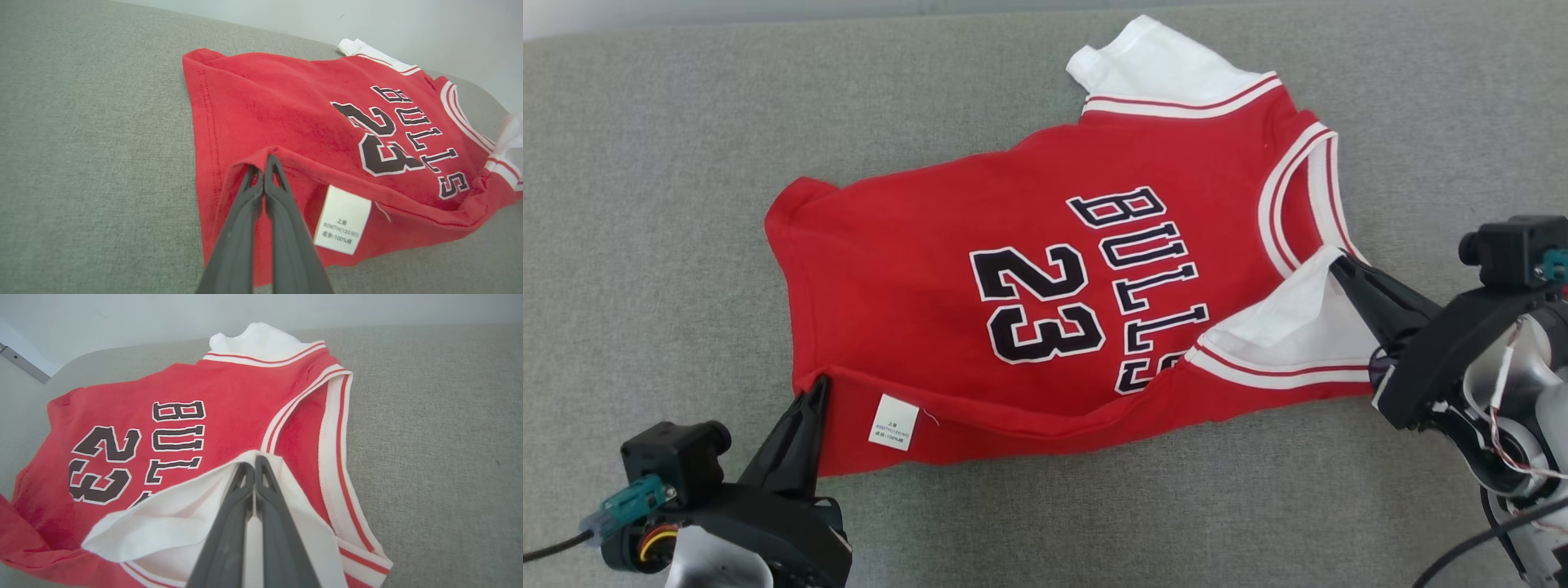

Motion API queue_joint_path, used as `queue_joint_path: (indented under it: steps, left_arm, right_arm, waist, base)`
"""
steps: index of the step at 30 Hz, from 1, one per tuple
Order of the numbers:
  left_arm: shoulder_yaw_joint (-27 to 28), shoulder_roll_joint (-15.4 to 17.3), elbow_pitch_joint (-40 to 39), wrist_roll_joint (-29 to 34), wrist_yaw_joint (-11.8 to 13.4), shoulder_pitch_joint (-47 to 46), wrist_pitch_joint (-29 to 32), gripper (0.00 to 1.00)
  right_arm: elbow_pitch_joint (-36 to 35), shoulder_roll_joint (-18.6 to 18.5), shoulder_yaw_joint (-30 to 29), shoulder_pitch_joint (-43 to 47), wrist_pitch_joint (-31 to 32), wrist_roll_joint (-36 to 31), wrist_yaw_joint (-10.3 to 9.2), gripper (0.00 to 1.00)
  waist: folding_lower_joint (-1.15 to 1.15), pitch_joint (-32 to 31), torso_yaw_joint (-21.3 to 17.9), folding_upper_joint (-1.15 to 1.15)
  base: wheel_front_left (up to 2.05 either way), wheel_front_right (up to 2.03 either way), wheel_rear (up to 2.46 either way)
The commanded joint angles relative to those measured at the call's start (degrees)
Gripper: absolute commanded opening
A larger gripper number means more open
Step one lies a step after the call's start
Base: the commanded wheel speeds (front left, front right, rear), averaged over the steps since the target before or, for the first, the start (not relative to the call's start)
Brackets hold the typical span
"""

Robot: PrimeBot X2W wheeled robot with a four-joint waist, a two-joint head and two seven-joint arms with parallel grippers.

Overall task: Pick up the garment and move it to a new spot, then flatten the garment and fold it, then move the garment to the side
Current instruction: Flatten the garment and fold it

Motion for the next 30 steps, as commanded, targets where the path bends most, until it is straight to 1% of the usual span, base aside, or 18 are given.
queue_joint_path:
  steps: [1, 7, 9, 14, 19, 20, 21, 22, 23, 24, 25, 26, 28, 30]
  left_arm:
    - [0.1, 0.0, 0.7, -0.2, -0.1, -0.8, -0.2, 0.0]
    - [0.0, -1.2, 4.2, -1.6, -0.7, -2.9, -1.4, 0.0]
    - [0.3, -1.3, 5.4, -1.8, -0.5, -3.4, -2.0, 0.0]
    - [0.4, -2.1, 8.0, -2.6, -1.2, -4.4, -3.1, 0.0]
    - [0.6, -2.6, 10.4, -3.4, -0.9, -4.9, -3.6, 0.0]
    - [0.6, -2.6, 11.0, -3.5, -1.0, -4.9, -3.6, 0.0]
    - [0.5, -2.8, 11.4, -3.6, -1.0, -5.0, -3.8, 0.0]
    - [0.6, -3.0, 11.7, -3.7, -1.0, -5.1, -4.1, 0.33]
    - [0.6, -3.0, 11.9, -3.7, -0.9, -5.1, -4.2, 0.73]
    - [0.7, -3.1, 12.1, -3.5, -0.6, -5.0, -4.5, 1.0]
    - [0.9, -3.2, 12.1, -3.2, -0.3, -4.7, -5.0, 1.0]
    - [1.1, -3.3, 12.0, -2.8, 0.4, -3.9, -5.7, 1.0]
    - [1.7, -3.3, 11.4, -1.7, 1.3, -3.2, -7.4, 1.0]
    - [2.0, -3.4, 10.6, -0.5, 2.1, -2.3, -9.4, 1.0]
  right_arm:
    - [0.9, -0.6, 0.8, -1.2, -0.6, 0.7, 0.0, 0.0]
    - [7.5, -2.0, 5.2, -6.7, -3.8, 2.8, 0.0, 0.0]
    - [9.3, -2.2, 6.3, -8.1, -5.0, 3.7, 0.0, 0.0]
    - [12.5, -2.6, 9.3, -10.9, -7.8, 5.3, 0.0, 0.0]
    - [14.9, -2.8, 12.1, -13.3, -10.7, 7.0, 0.0, 0.0]
    - [15.2, -2.8, 12.8, -13.5, -11.4, 7.5, 0.0, 0.04]
    - [15.4, -2.6, 13.1, -13.9, -12.4, 8.1, 0.0, 0.39]
    - [15.7, -2.7, 13.4, -14.2, -13.3, 8.4, 0.0, 1.0]
    - [16.0, -2.7, 13.5, -14.1, -14.3, 8.9, 0.0, 1.0]
    - [16.1, -2.6, 13.5, -13.9, -15.4, 9.5, 0.0, 1.0]
    - [16.3, -2.7, 13.6, -13.4, -16.5, 9.7, 0.0, 1.0]
    - [16.4, -2.9, 13.1, -12.3, -19.3, 10.1, 0.0, 1.0]
    - [16.3, -2.6, 12.2, -10.8, -22.4, 10.3, 0.0, 1.0]
    - [16.4, -2.4, 10.4, -9.3, -25.9, 9.2, 0.0, 1.0]
  waist:
    - [-0.01, 0.6, 0.6, -0.01]
    - [-0.01, 1.7, 1.4, -0.01]
    - [-0.01, 1.9, 1.4, -0.01]
    - [-0.01, 2.3, 1.4, -0.01]
    - [-0.01, 2.3, 1.0, -0.01]
    - [-0.01, 2.2, 0.9, -0.01]
    - [-0.01, 2.1, 0.9, -0.01]
    - [-0.01, 2.0, 0.9, -0.01]
    - [-0.01, 1.9, 0.9, -0.01]
    - [-0.01, 1.7, 0.9, -0.01]
    - [-0.01, 1.5, 1.0, -0.01]
    - [-0.01, 1.1, 0.9, -0.01]
    - [-0.01, 0.4, 0.7, -0.01]
    - [-0.01, -0.2, 0.5, -0.01]
  base:
    - [0.0, 0.0, 0.0]
    - [0.0, 0.0, 0.0]
    - [0.0, 0.0, 0.0]
    - [0.0, 0.0, 0.0]
    - [0.0, 0.0, 0.0]
    - [0.0, 0.0, 0.0]
    - [0.0, 0.0, 0.0]
    - [0.0, 0.0, 0.0]
    - [0.0, 0.0, 0.0]
    - [0.0, 0.0, 0.0]
    - [0.0, 0.0, 0.0]
    - [0.0, 0.0, 0.0]
    - [0.0, 0.0, 0.0]
    - [0.0, 0.0, 0.0]
